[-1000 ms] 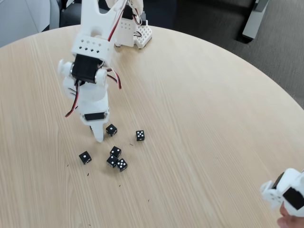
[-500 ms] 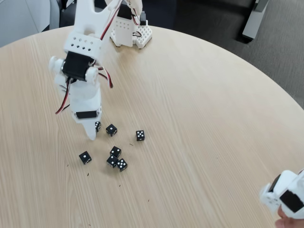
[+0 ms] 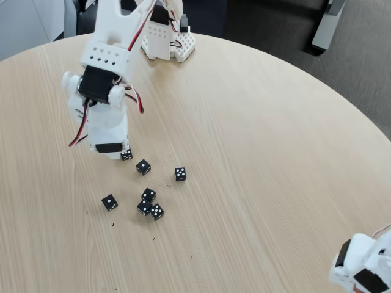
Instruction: Pick up the dice with number 6
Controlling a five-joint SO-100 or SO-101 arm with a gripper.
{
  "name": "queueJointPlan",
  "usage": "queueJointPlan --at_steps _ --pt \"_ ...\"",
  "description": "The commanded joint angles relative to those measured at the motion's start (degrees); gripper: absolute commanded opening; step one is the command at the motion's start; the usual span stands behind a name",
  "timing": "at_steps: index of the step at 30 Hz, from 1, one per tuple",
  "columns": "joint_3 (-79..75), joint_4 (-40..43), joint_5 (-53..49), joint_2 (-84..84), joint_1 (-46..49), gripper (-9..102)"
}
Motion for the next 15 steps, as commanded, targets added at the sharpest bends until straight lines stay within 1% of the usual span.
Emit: queueJointPlan --at_steps 1,4,10,15 --pt "-0.5 0.3 -1.1 1.1 -0.4 9" --pt "-0.5 0.3 -2.3 1.1 -0.4 13" --pt "-0.5 -0.3 -3.7 0.5 0.6 14" --pt "-0.5 -0.3 -6.1 0.5 0.7 17"
